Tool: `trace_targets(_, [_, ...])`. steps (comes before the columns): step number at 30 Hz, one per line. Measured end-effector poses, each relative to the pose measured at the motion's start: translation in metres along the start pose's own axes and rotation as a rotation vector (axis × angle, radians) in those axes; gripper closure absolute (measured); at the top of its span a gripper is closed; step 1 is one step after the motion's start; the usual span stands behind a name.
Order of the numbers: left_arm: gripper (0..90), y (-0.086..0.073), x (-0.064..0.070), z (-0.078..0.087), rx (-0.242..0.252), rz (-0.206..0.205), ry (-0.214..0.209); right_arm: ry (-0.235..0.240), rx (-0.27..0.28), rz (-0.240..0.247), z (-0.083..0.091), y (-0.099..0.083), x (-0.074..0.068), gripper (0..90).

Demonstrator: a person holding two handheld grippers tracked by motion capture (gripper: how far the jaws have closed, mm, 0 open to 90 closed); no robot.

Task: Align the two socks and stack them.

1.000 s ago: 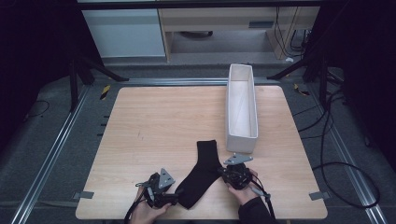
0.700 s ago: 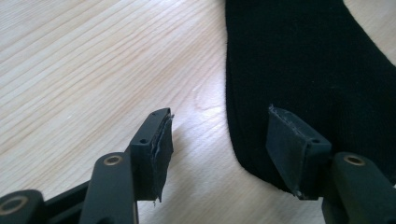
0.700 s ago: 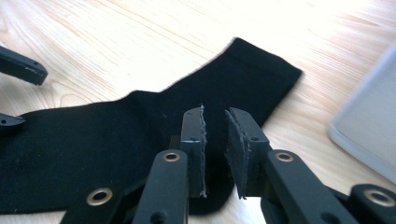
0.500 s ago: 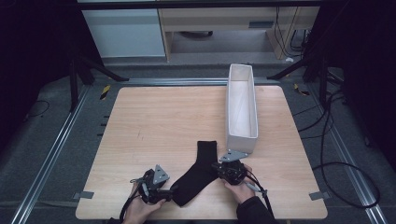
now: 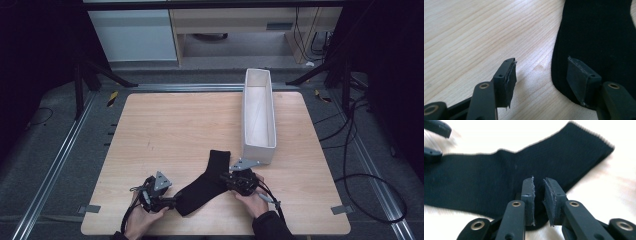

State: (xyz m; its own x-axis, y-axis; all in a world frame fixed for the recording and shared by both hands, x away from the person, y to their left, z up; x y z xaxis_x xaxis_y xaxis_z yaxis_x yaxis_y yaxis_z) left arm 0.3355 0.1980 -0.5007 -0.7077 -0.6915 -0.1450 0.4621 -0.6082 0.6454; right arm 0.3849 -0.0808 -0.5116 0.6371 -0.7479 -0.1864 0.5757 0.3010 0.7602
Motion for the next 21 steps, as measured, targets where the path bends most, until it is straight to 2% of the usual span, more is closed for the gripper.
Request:
trace_targets(4, [39.9,-0.003,0.0,0.009,0.022,0.011,-0.01,-0.018,0.054,0.01,0.001,0.02,0.005,75.1])
trace_targets(8, [39.9,-0.006,0.004,0.011,0.025,-0.005,-0.035,-0.049,0.084,0.007,-0.005,0.035,0.014,72.4])
trace_targets(15, [39.9,-0.01,0.005,0.012,0.024,-0.008,-0.047,-0.109,0.076,-0.002,-0.021,0.052,0.031,66.6])
trace_targets(21, [40.3,-0.011,0.006,0.012,0.019,-0.016,-0.052,-0.14,0.063,-0.008,-0.036,0.059,0.036,60.5])
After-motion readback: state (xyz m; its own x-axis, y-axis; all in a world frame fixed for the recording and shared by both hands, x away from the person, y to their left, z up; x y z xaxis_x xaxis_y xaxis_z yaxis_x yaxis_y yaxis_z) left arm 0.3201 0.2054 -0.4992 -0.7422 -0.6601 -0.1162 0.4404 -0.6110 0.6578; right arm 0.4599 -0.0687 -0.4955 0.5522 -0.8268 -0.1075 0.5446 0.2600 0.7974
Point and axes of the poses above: each handheld gripper's, and its own axes: z roughly backward along the jaws, y roughly out of its top, x roughly to its right, the point moved 2 cm from there along -z, roughly forward along the jaws, and after that the axes turned 7 degrees about -z, right-handed, at the moved point
